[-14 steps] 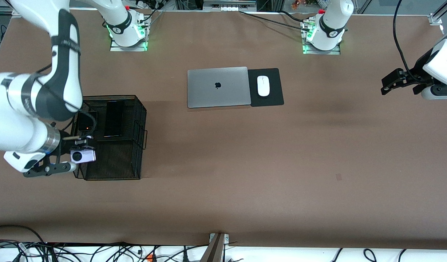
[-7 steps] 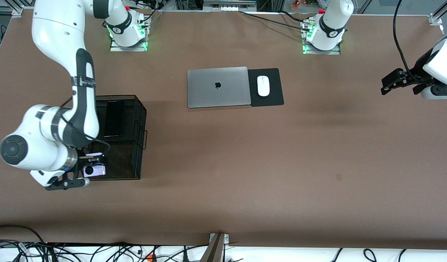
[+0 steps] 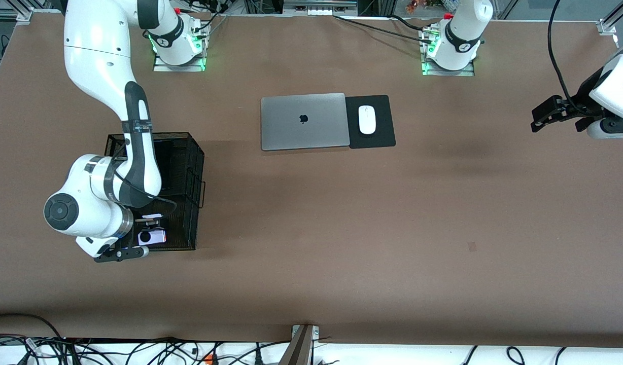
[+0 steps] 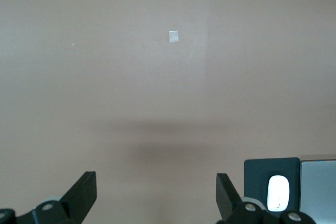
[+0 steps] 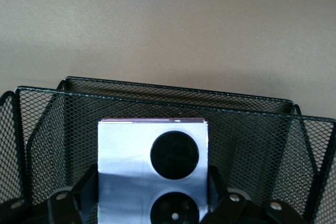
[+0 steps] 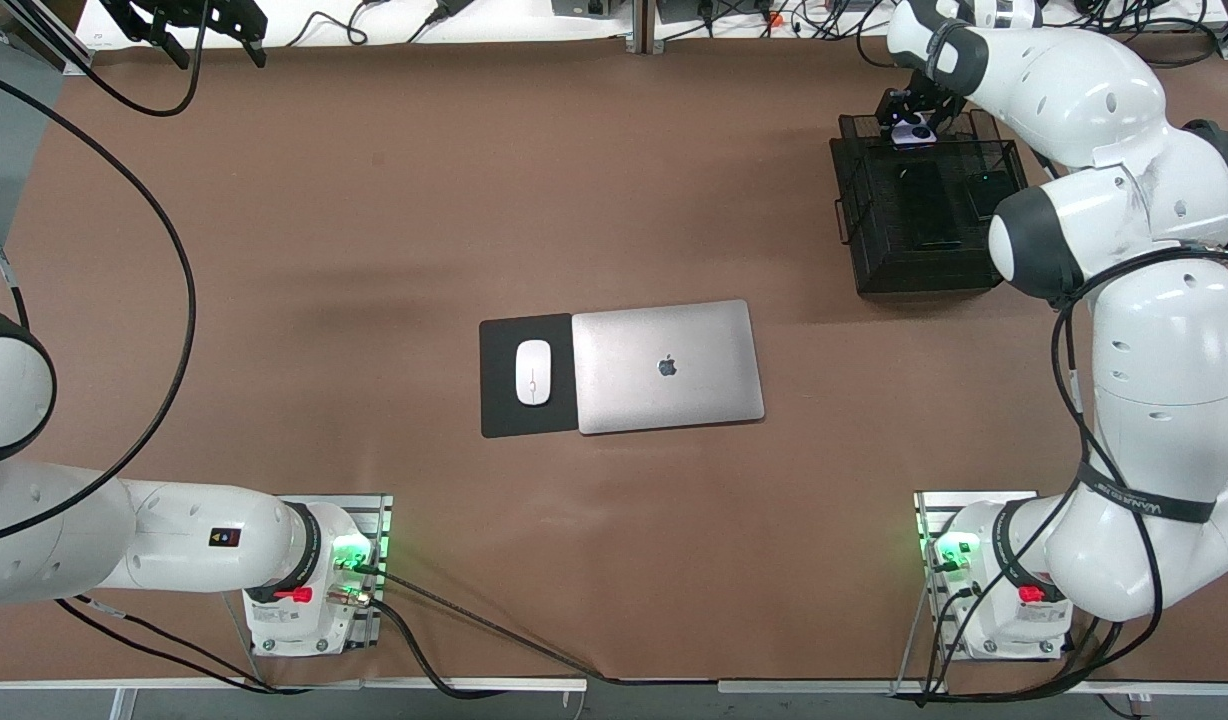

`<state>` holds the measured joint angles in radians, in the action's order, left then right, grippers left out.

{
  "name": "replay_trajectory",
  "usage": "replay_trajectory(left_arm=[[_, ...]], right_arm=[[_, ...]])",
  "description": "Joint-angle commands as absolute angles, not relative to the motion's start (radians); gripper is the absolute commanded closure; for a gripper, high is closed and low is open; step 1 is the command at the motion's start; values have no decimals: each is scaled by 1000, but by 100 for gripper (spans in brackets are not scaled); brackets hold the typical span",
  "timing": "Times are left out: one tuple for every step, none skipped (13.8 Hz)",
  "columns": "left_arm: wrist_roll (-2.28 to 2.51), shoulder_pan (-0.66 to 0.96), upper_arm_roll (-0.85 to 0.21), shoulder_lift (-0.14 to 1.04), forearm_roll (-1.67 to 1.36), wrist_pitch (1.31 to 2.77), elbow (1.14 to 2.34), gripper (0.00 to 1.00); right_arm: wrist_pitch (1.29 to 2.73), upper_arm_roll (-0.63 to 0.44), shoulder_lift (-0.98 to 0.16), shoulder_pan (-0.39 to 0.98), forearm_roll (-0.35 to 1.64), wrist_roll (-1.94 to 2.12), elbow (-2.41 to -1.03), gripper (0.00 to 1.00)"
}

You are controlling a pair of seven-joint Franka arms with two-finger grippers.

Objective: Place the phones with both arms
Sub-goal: 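Carry the white phone into the basket and open the right gripper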

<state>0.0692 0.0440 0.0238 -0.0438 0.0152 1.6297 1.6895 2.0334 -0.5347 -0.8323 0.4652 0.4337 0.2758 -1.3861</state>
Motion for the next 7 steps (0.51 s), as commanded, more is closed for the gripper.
replay_trajectory(left_arm=[[64,44,23,-38,15,1609,1667,0],[64,44,23,-38,15,1609,1667,0],[63,44,23,-38,15,1609,1667,0],[64,44,23,-38,15,1609,1667,0],[64,43,23,-38,15,1609,1667,0],[64,43,23,-38,15,1609,1667,0],[63,44,23,-38,15,1609,1667,0]], right_arm=[[2028,-534,-807,465,454,278,-1407,93],[2010,-534,-805,463,454,275,-1407,64],[1994,-534,-805,462,454,256,-1405,1],[1990,-535,-801,460,454,246,-1405,0],[1979,-537,-796,459,453,241,-1404,0],[1958,-543,-790,460,451,239,-1398,0],[1932,-555,-770,462,451,238,-1391,0]])
